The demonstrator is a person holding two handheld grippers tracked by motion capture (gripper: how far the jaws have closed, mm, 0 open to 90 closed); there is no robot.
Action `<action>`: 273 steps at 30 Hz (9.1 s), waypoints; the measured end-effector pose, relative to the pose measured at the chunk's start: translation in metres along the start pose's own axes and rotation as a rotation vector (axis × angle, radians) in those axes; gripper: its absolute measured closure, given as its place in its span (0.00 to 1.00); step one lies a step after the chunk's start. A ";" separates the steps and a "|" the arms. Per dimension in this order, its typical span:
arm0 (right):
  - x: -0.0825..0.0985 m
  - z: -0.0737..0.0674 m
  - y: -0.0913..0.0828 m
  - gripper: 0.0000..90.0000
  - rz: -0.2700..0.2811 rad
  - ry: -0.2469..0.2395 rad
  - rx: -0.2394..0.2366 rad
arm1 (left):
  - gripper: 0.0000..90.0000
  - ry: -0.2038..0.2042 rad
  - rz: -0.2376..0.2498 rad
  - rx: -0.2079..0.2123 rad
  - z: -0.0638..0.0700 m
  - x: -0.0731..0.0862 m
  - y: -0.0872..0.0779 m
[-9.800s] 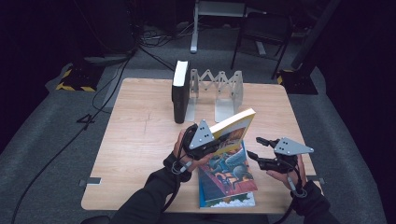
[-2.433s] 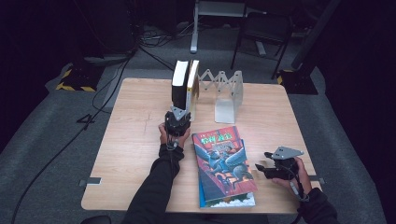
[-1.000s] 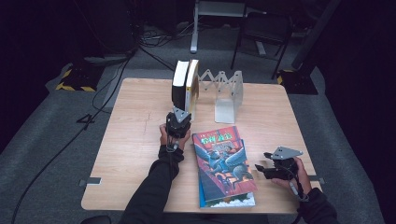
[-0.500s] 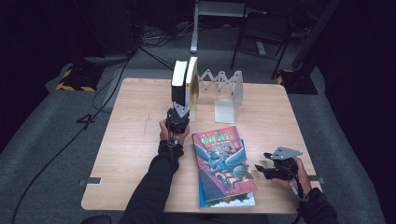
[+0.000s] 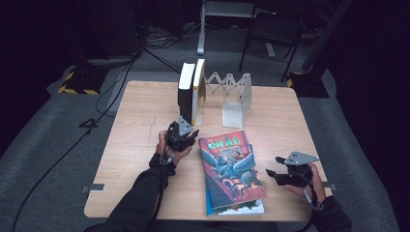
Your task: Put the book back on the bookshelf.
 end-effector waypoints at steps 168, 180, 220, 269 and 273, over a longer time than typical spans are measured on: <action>-0.088 -0.063 0.034 0.79 -0.011 -0.046 -0.461 | 0.29 0.011 -0.211 0.180 0.019 0.058 0.020; -0.086 -0.066 0.030 0.80 0.062 -0.075 -0.431 | 0.27 -0.037 -0.204 0.175 0.007 0.047 0.035; -0.125 -0.056 -0.005 0.89 0.351 -0.163 -0.182 | 1.00 0.100 0.131 0.318 -0.009 -0.078 -0.052; -0.108 -0.062 -0.022 0.90 0.449 -0.205 -0.120 | 0.55 0.014 0.141 0.424 0.052 -0.047 -0.045; -0.110 -0.059 -0.025 0.89 0.468 -0.196 -0.120 | 0.65 0.068 0.187 0.396 0.054 -0.055 -0.057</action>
Point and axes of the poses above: each handheld gripper's, and its own axes: y roughly forward along the jaws, x roughly out of its underside, z roughly to its right, the point moved 7 cm from there along y, roughly forward along the jaws, and after that the axes turned 7 degrees about -z, right-handed, at the moved point
